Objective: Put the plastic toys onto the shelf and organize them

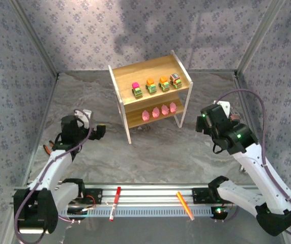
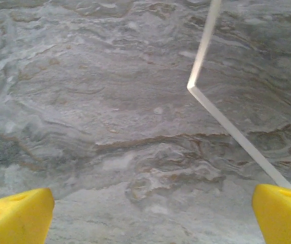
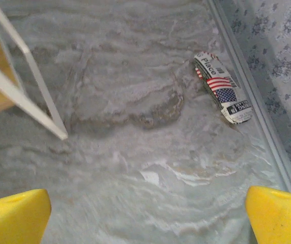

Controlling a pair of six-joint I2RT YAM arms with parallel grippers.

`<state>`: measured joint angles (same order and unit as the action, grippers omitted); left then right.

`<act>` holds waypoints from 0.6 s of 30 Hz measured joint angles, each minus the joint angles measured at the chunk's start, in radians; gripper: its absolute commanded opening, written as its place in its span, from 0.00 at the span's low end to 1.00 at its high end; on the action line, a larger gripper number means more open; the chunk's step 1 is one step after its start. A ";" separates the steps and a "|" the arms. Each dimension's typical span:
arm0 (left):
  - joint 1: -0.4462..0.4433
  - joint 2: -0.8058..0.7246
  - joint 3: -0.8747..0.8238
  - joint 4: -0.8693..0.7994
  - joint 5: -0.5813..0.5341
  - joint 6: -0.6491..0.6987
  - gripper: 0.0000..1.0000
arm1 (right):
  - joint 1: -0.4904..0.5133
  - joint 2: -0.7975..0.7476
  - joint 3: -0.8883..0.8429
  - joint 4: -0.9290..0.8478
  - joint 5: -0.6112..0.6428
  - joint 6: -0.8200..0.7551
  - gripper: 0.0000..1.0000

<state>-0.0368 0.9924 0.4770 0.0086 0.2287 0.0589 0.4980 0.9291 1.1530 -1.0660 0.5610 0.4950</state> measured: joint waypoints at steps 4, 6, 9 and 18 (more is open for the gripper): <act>0.069 0.084 0.003 0.051 -0.002 -0.020 1.00 | -0.110 -0.010 -0.079 0.060 -0.011 -0.029 1.00; 0.070 0.101 0.003 0.068 0.000 -0.027 1.00 | -0.140 -0.008 -0.110 0.108 -0.014 -0.049 1.00; 0.070 0.129 0.003 0.111 0.004 -0.035 1.00 | -0.168 -0.013 -0.171 0.193 -0.019 -0.090 1.00; 0.070 0.200 0.002 0.243 0.007 -0.045 1.00 | -0.263 -0.032 -0.312 0.414 -0.068 -0.183 1.00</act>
<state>0.0330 1.1923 0.4786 0.2520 0.2359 0.0139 0.2348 0.8967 0.8413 -0.6525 0.4927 0.3119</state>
